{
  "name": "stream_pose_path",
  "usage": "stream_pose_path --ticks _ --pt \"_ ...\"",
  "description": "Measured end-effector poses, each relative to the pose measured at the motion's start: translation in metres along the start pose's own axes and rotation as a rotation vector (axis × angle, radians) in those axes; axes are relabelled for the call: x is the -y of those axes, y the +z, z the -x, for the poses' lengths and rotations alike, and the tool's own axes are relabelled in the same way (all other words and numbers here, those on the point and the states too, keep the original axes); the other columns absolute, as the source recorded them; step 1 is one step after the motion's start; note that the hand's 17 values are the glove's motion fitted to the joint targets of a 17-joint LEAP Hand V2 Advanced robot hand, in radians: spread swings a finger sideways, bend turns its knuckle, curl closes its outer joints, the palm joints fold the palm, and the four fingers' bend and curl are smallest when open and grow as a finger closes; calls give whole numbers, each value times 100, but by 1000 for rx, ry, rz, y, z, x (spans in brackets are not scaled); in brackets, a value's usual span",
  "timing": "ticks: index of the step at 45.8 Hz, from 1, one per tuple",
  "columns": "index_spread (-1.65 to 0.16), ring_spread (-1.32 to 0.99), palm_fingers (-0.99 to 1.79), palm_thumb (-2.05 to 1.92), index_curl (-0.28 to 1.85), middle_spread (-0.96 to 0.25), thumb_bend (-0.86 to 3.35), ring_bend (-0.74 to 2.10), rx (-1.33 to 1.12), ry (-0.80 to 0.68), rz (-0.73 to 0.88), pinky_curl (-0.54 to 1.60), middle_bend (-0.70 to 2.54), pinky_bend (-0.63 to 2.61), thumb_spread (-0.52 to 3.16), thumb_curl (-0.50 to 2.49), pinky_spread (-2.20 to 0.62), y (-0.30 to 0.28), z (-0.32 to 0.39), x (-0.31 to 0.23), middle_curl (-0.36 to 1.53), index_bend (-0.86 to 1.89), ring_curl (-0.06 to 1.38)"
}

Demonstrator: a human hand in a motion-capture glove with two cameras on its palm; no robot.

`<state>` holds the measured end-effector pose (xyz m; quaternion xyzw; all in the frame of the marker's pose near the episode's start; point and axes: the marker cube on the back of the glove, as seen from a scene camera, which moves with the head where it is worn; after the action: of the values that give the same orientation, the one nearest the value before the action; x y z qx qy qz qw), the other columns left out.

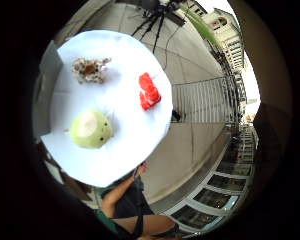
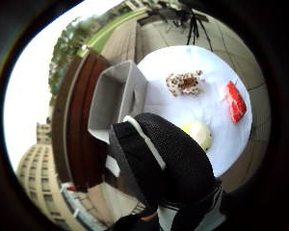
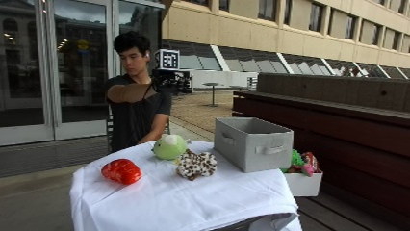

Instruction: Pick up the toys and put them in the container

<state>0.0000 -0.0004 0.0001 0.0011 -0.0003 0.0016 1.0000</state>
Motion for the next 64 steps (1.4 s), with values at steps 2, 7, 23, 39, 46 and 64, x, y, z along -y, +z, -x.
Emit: stream_pose_path --ticks 2,7,23,39,46,64 --pt "-14 -11 -3 -12 3 -7 -8 14 2 8 -2 11 19 45 50 -1 -2 0 0 0 6 12 1" --pt "-20 -17 -7 -12 7 -10 -8 16 5 65 17 17 21 52 78 0 -3 -1 1 1 11 13 3" --pt "-27 -24 -11 -12 15 -13 -8 18 23 5 -1 25 19 55 112 3 -4 -1 -5 -4 22 13 10" --pt "-28 -26 -11 -13 18 -14 -8 19 18 -16 31 30 17 60 115 5 -3 34 -9 3 27 12 16" --pt "-28 -26 -12 -13 19 -14 -9 19 21 -19 76 31 18 62 113 5 -2 63 -8 -2 28 12 18" --pt "-28 -23 -16 -12 18 -13 -9 18 11 -39 201 36 16 75 104 9 1 166 -5 -14 30 8 21"
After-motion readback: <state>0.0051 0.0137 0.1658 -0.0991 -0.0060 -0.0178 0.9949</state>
